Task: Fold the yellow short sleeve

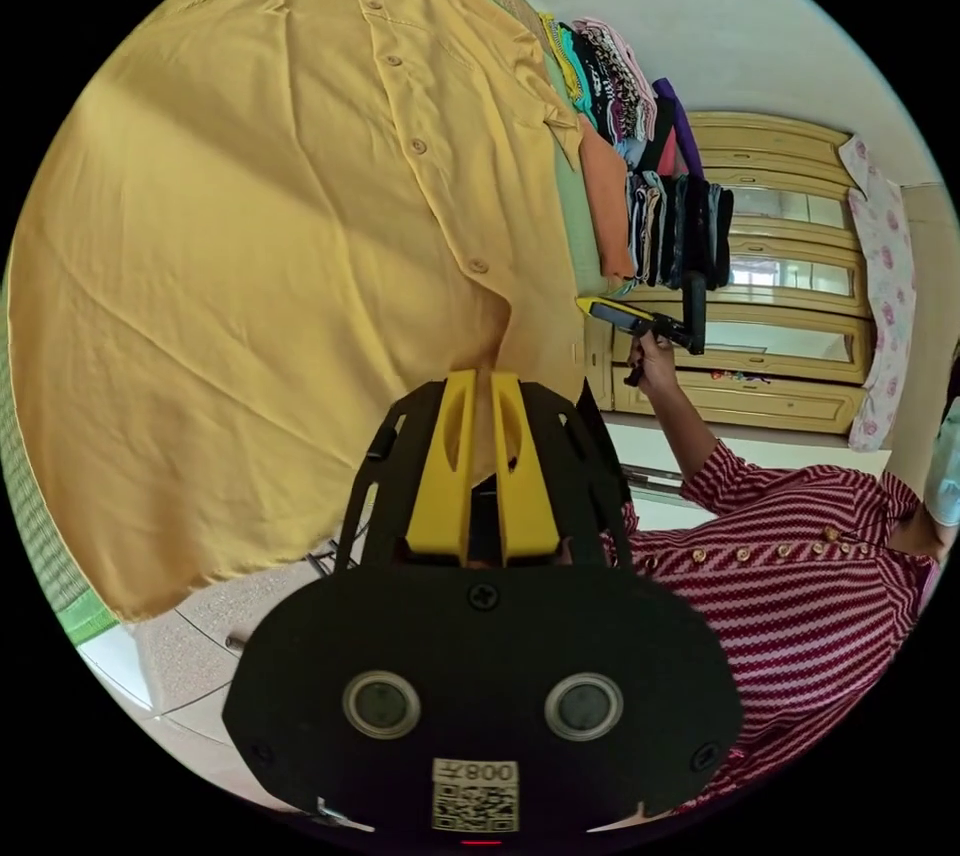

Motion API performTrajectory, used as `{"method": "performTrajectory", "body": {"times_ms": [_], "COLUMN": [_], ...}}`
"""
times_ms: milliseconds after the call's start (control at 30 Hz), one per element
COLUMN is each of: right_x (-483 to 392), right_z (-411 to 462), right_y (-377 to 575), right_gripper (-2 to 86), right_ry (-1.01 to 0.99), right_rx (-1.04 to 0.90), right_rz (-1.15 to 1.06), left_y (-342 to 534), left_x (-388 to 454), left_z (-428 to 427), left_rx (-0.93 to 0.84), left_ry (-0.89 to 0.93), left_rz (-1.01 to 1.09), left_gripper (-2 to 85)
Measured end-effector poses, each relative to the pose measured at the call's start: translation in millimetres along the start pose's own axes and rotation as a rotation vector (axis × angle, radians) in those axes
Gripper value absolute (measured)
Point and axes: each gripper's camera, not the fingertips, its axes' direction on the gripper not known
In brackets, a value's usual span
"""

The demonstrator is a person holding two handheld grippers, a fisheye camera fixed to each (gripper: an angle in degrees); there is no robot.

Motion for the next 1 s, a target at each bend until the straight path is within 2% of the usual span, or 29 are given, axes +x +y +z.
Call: {"method": "performTrajectory", "body": {"times_ms": [167,367,433,500,600,800,900,1000], "right_x": [30.0,25.2,27.9,35.1,50.6,66.7,71.4,91.2], "right_z": [-0.8,-6.2,7.2,21.5,29.5,33.9,44.7,50.4], "right_y": [16.8,21.9,20.1,23.3,38.7,53.8,55.0,58.3], "right_gripper": [0.1,0.1,0.1,0.1,0.2,0.2,0.4,1.0], "right_ry": [-0.045,-0.057,-0.041,-0.022,-0.058,-0.089,-0.079,-0.127], "right_rx": [0.028,0.079,0.05,0.016,0.037,0.071,0.057,0.081], "right_rz": [0.077,0.022,0.009,0.02,0.046,0.049,0.033,0.063], "left_y": [18.0,44.6,49.7,56.4,64.2,65.7,60.4,62.5], "left_x": [13.9,15.9,17.6,21.8,41.7,80.2,95.3,113.2], "left_z": [-15.5,-43.3,-42.8,-43.6,-44.1,-49.2,-44.8,-53.9], "left_rx": [0.076,0.198,0.168,0.184,0.169,0.193,0.132,0.202], "left_ry": [-0.02,-0.116,-0.195,-0.154,-0.218,-0.236,-0.249,-0.212], "left_rz": [-0.044,-0.188,-0.203,-0.221,-0.192,-0.179,-0.18,-0.178], "left_gripper": [5.8,5.3,3.8,1.9,0.9,0.4,0.4,0.6]}}
